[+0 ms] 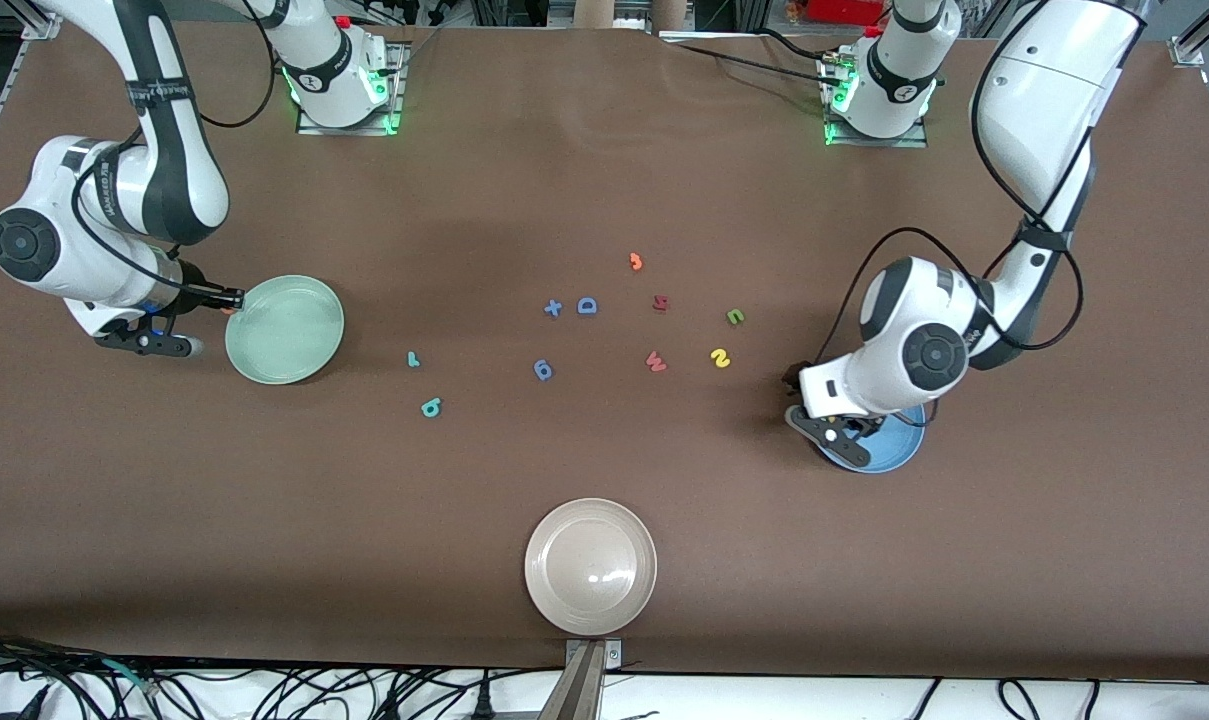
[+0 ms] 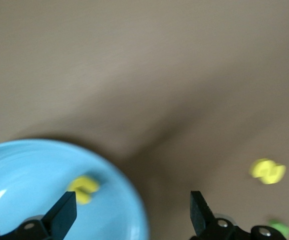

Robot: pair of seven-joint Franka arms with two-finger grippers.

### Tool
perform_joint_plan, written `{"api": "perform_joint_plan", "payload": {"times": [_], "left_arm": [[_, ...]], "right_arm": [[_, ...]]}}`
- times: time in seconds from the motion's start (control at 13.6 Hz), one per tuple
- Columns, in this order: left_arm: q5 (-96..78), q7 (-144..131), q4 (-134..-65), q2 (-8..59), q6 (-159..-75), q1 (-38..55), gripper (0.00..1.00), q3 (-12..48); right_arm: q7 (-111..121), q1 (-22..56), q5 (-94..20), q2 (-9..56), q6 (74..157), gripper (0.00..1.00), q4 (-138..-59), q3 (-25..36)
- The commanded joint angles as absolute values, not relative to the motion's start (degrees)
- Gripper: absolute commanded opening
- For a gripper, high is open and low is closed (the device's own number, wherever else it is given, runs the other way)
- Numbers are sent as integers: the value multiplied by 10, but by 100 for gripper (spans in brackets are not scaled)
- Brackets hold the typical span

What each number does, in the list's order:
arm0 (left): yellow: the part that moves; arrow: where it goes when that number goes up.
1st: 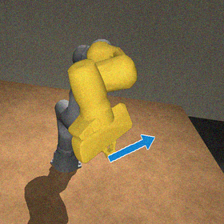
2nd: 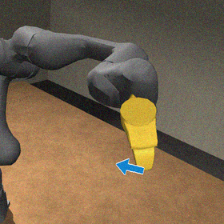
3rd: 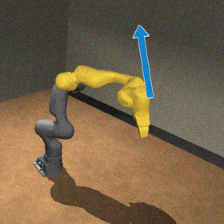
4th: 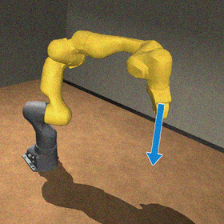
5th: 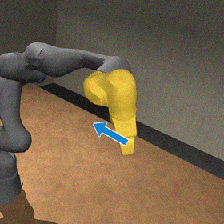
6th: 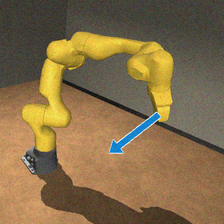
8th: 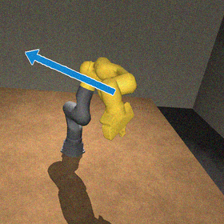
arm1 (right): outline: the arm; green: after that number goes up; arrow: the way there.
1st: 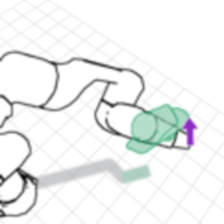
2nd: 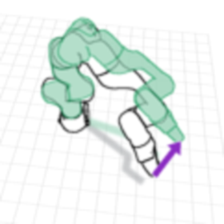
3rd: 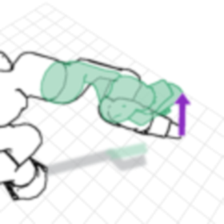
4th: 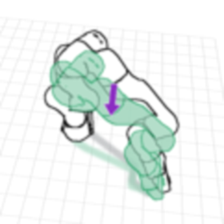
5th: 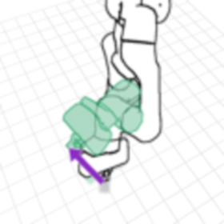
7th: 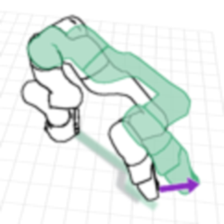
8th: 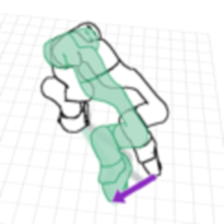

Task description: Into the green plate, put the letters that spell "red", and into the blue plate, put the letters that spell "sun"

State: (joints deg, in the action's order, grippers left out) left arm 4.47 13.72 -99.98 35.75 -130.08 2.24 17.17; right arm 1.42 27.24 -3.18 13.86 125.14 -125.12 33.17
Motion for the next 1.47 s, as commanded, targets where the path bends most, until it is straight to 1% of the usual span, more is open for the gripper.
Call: {"api": "perform_joint_plan", "payload": {"times": [0.0,0.22,0.29,0.59,0.74,0.88,0.96,1.03,1.1,1.18,1.32,1.4], "left_arm": [[50,56,-1005,348,-1288,35,100,201],[57,-38,-1018,355,-1302,85,100,201],[60,-72,-1025,355,-1316,103,100,199],[117,-122,-1044,366,-1336,107,100,200],[120,-157,-1049,379,-1355,121,100,200],[132,-170,-1058,385,-1375,123,100,200],[132,-171,-1059,385,-1375,123,99,200],[133,-171,-1062,385,-1375,122,96,200],[133,-171,-1063,385,-1375,122,83,200],[133,-171,-1063,386,-1375,120,64,200],[133,-171,-1063,386,-1375,120,36,200],[133,-171,-1063,386,-1375,118,27,200]], "right_arm": [[29,274,-40,170,1339,0,-1290,330],[30,274,-62,220,1381,0,-1291,325],[31,274,-83,230,1390,0,-1291,310],[33,274,-98,243,1396,0,-1291,303],[33,274,-98,243,1393,29,-1291,303],[33,274,-98,239,1392,56,-1290,303],[33,274,-98,234,1388,62,-1290,303],[34,274,-98,226,1379,68,-1288,304],[34,275,-98,215,1369,79,-1285,304],[33,275,-98,201,1354,86,-1282,305],[25,276,-98,173,1302,95,-1262,305],[25,276,-98,170,1265,98,-1239,305]]}}
